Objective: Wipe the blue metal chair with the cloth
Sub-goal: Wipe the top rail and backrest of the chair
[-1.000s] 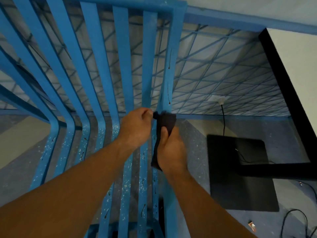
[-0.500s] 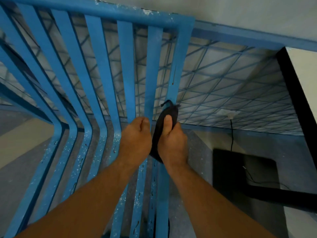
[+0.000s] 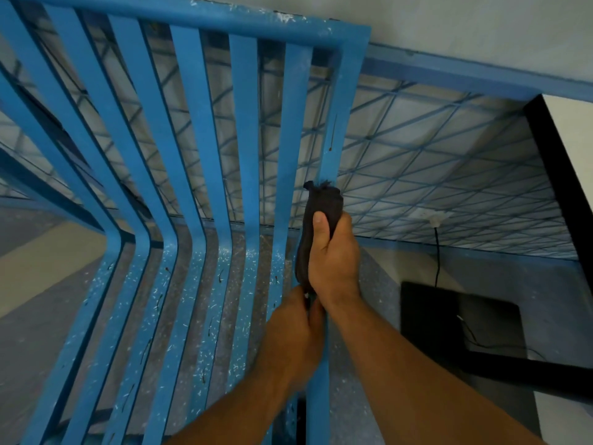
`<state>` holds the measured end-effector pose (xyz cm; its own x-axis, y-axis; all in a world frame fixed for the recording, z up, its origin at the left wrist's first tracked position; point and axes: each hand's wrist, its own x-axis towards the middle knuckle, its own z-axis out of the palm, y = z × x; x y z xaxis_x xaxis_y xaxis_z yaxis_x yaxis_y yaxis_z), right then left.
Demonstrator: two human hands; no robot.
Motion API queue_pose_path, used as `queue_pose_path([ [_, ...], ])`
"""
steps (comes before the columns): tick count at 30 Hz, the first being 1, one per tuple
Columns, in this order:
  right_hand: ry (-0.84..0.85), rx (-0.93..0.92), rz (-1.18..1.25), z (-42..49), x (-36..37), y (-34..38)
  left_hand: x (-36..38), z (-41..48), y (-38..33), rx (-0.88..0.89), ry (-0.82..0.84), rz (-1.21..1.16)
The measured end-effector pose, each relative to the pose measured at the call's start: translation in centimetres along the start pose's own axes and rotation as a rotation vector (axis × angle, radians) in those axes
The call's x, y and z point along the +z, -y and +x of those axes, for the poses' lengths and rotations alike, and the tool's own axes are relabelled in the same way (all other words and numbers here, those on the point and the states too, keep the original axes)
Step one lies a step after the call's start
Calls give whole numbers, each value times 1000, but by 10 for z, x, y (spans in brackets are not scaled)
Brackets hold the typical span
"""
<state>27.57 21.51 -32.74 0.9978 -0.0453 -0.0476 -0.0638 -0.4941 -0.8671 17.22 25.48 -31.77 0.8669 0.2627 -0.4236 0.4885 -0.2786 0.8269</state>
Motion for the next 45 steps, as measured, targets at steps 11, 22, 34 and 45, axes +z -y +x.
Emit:
queue_pose_path([
  [11, -61, -160, -30, 15, 3, 1, 23, -7, 17, 29, -63, 139],
  [22, -86, -175, 43, 74, 8, 44, 21, -6, 18, 47, -45, 189],
  [34, -71, -159, 123, 51, -9, 23, 18, -13, 15, 119, 49, 261],
  [45, -61, -139, 141, 59, -12, 30, 11, 14, 1, 72, 87, 267],
])
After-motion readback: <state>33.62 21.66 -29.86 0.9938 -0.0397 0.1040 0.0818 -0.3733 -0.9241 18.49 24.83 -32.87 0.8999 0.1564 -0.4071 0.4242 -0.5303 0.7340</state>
